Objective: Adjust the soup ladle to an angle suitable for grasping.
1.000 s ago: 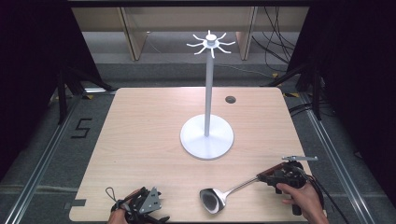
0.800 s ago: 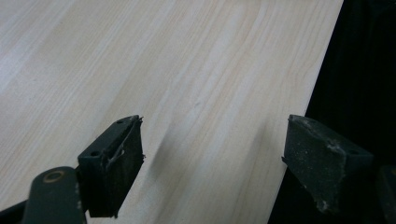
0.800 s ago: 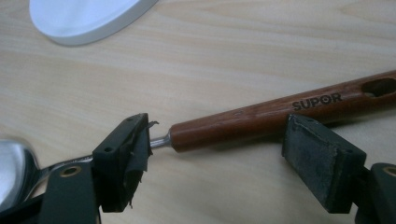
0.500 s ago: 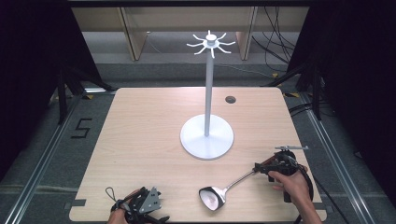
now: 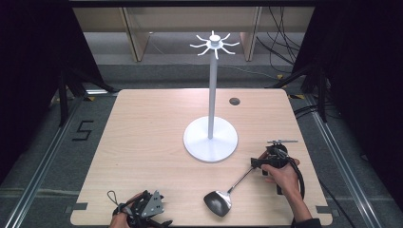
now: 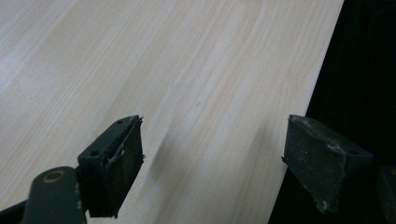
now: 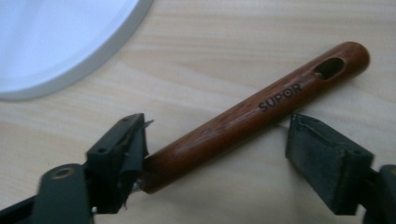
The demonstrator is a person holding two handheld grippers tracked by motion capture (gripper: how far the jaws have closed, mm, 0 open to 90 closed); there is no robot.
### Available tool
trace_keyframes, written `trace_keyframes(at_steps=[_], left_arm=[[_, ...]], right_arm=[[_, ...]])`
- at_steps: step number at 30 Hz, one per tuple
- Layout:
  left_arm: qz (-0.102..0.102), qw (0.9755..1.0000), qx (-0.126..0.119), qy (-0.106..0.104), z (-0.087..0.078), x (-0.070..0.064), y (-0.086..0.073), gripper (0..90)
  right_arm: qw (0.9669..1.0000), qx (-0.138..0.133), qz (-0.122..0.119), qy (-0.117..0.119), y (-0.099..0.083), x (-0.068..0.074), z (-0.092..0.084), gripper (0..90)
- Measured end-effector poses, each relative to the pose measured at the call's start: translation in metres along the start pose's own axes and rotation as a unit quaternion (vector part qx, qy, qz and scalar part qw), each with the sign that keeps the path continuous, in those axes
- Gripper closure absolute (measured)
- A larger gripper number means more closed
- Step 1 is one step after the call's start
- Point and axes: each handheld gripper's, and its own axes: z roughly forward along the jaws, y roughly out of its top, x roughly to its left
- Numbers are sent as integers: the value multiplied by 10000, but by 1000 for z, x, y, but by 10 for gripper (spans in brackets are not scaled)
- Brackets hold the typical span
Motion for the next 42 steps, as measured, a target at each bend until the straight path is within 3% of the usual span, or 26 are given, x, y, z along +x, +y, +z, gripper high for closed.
trace_keyframes(at_steps=[3, 10, 11, 14, 17, 19, 22, 28, 31, 32, 33, 34, 36, 42], left_arm=[[32, 10000, 51, -12, 0, 1, 0, 191], [58, 10000, 43, -32, 0, 0, 0, 191], [62, 10000, 59, 3, 0, 1, 0, 191], [41, 10000, 27, -71, 0, 0, 1, 191], [74, 10000, 67, -8, 0, 1, 0, 191], [71, 10000, 55, -13, 0, 1, 1, 191], [83, 9999, 77, -26, 1, 1, 1, 191], [85, 9999, 75, -38, 1, 1, 1, 191], [73, 10000, 49, -35, 1, 1, 1, 191], [79, 9999, 59, -44, 1, 1, 1, 191], [79, 9999, 59, -44, 1, 1, 1, 191], [71, 9999, 61, -43, 1, 1, 1, 191], [68, 10000, 54, -37, 1, 1, 1, 191], [84, 9999, 43, -48, 1, 1, 1, 191]], right_arm=[[9997, 166, -162, -39, 6, 5, 3, 258], [9991, 204, -371, -39, 17, 14, 13, 276], [9977, 203, -643, -111, 18, 12, 15, 275], [9973, 305, -643, -176, 21, 18, 16, 268], [9935, 371, -1049, -257, 23, 26, 20, 269], [9926, 409, -1102, -299, 24, 28, 21, 272], [9903, 515, -1277, -157, 28, 32, 21, 384], [9865, 644, -1502, -111, 37, 31, 23, 542], [9858, 630, -1557, -9, 40, 30, 25, 582], [9849, 830, -1518, -67, 43, 35, 25, 603], [9849, 830, -1518, -67, 43, 35, 25, 603], [9817, 854, -1701, -66, 48, 34, 28, 625], [9823, 851, -1669, -83, 49, 35, 29, 631], [9770, 1047, -1856, -48, 58, 36, 32, 642]])
